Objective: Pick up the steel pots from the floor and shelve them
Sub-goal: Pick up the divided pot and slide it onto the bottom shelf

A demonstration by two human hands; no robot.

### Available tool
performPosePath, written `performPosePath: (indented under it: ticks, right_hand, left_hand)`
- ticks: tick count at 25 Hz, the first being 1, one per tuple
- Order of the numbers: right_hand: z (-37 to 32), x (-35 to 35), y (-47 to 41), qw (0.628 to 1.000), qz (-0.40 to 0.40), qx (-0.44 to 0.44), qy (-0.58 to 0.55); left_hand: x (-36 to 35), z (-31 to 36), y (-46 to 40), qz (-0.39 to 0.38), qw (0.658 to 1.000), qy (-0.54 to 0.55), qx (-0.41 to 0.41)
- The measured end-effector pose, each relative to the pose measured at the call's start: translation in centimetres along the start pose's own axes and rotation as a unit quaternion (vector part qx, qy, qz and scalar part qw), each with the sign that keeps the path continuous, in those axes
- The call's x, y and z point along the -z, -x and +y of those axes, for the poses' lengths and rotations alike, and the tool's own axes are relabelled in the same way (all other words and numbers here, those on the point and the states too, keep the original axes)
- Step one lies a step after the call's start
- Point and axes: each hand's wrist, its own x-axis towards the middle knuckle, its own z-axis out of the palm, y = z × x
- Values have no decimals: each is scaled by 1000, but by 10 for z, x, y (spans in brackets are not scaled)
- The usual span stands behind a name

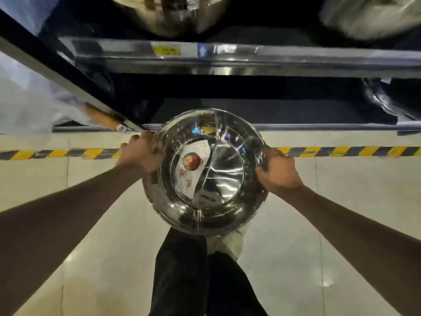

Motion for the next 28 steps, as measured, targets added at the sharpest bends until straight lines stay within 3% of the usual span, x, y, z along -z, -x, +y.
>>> performPosePath:
  ticks: [6, 9, 12, 17, 20, 22, 25, 28]
  right_hand:
    - [0, -12, -130, 997, 57, -9, 54]
    - [-4, -3, -168, 993, 42, 31, 107]
    - [-12, 7, -189, 996, 29, 19, 84]
    - [-2, 12, -168, 992, 41, 93, 74]
    - [16, 5, -127, 994, 92, 49, -16]
    - [22, -16, -91, 990, 125, 37, -49]
    - [11, -59, -43, 993, 54, 61, -84]
    - [-12, -85, -32, 991, 20, 78, -111]
  left_hand:
    - [-41, 14, -86, 38, 998, 28, 42]
    - [-31, 23, -110, 96, 994, 37, 28]
    - [-20, 27, -111, 80, 996, 9, -24]
    - [-39, 16, -38, 0, 999, -26, -18]
    - [-52, 14, -10, -6, 998, 8, -59]
    - [-60, 18, -7, 3, 999, 34, -40]
    - [-72, 20, -8, -25, 997, 69, 22]
    - [-77, 15, -15, -52, 995, 79, 17]
